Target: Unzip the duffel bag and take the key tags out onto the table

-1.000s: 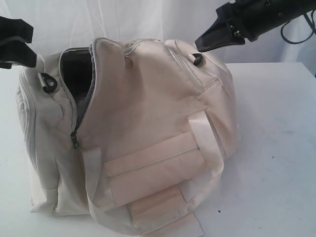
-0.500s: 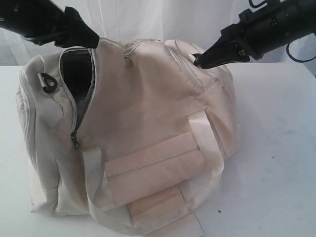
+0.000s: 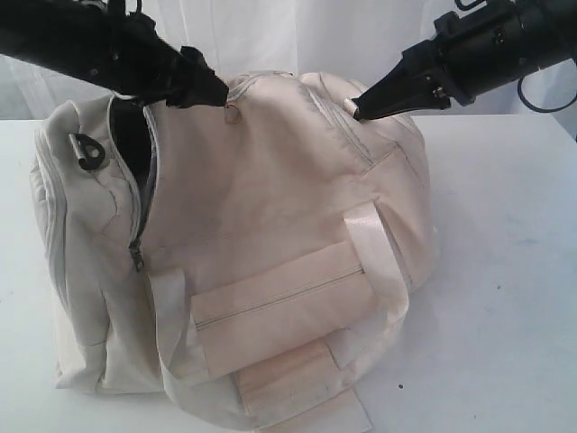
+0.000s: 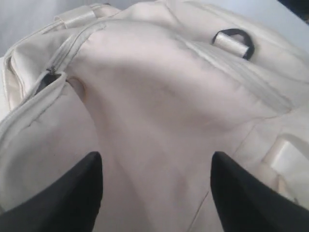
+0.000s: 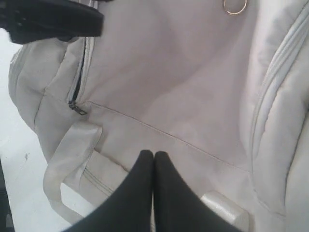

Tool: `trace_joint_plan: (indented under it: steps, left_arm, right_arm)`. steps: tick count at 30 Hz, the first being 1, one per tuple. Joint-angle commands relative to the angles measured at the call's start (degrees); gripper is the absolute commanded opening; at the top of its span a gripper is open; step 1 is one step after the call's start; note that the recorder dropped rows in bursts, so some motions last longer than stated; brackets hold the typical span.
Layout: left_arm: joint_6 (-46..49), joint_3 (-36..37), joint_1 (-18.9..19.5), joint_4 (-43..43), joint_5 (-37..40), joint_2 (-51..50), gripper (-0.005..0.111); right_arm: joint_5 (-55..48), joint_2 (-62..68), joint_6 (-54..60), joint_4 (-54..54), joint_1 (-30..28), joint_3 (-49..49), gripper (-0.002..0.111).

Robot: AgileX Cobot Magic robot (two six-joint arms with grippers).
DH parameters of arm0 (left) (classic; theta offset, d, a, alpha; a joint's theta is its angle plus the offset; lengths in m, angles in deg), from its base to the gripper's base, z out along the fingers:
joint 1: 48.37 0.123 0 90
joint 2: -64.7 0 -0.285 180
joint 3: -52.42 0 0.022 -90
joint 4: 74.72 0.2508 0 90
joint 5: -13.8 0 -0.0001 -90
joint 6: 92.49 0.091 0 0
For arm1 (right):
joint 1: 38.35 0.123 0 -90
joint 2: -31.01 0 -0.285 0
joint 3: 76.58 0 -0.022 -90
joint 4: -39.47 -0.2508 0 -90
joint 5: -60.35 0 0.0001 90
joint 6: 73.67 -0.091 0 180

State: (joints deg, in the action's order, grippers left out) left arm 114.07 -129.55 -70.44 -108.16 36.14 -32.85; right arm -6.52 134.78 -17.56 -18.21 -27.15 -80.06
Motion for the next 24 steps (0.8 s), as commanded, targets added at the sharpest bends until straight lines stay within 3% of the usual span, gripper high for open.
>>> trace_joint_plan:
  steps: [1,5,8,24]
  left_arm:
    - [-4.98,-4.07,-0.31,3.73,5.89,4.57,0.067]
    - [-21.94,-5.50,-0.19,19.57,12.92,4.69,0.070]
    - [-28.59,-5.50,-0.19,25.37,15.36,3.21,0.075]
    - [-28.68,-5.50,-0.19,21.32,6.31,-6.26,0.075]
  right_arm:
    - [-1.04,-0.41,1.03,-0.78,-0.27,0.23,0.000]
    - [-1.26,-0.41,1.03,-1.14,-0.27,0.23,0.000]
    - [-1.26,-0.41,1.15,-2.00,-0.27,0.23,0.000]
    - [-2.30,-0.41,1.65,-2.22,-0.27,0.23,0.000]
